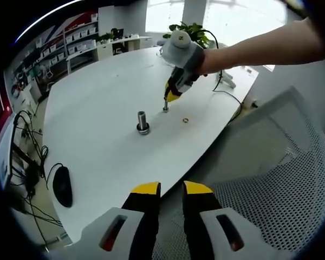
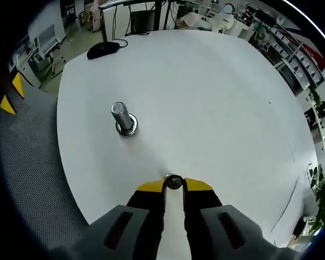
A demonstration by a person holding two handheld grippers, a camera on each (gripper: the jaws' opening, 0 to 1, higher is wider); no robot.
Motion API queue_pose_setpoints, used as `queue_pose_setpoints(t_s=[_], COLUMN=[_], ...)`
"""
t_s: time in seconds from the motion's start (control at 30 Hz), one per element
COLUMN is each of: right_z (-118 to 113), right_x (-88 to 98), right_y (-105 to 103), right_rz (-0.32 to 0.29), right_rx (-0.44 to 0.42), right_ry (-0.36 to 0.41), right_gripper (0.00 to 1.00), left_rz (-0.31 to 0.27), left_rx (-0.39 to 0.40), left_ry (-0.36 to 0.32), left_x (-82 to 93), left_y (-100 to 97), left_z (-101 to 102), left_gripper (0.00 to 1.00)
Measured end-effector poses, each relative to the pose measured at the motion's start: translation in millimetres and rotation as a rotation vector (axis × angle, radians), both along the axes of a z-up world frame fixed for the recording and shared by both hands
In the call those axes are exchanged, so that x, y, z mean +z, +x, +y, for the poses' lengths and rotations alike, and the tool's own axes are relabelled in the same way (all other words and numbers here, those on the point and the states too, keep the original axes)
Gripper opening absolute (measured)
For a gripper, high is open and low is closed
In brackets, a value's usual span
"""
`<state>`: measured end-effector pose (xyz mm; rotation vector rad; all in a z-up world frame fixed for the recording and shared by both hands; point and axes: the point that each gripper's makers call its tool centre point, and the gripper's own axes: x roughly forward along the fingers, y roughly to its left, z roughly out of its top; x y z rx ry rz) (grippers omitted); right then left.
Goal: Place the washer onto the threaded stud by aligning its center hole with the stud, sliding it down to the base, and recovering from edge contact or off-axis alignment until the washer reaches the visible bottom stop.
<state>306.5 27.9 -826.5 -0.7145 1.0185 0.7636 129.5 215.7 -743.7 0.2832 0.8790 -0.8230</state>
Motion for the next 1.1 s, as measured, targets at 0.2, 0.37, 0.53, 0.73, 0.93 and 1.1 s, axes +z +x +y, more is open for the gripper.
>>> queue_pose_setpoints(t_s=[0.2,0.37,0.53,0.73,0.93,1.1], right_z=[-2,1,-2,-4,-4,-9], right_x=[-12.9,-19.9,-28.7,-31.7,-30.3,-29.6], right_y=[1,0,-1,-3,-2,-3], right_rz=[0.034,0.048,0.071,0.08,0.084,0.087], right_rx=[-0.021,-0.031,-0.049,-0.07,-0.087,-0.135], right_ry=[0.001,-0.001,-0.017,-0.016,-0.01,-0.013], right_gripper=[0.14,0.14,0.14,0.15,0.16,0.18], left_rz=[0.001,0.002,0.004,0.007,0.003,0.004], left_rx=[0.01,0.011,0.015,0.013,0.019,0.017], left_ry=[-0.001,0.003,0.004,0.008,0.008,0.01], left_x=[-0.1,-1.1,-1.4,-2.2,-1.8,-2.2], left_y=[0.9,1.0,0.9,0.2,0.8,0.0], left_z=[1,2,2,2,3,3], left_gripper=[0.13,0.13,0.13,0.13,0.13,0.13])
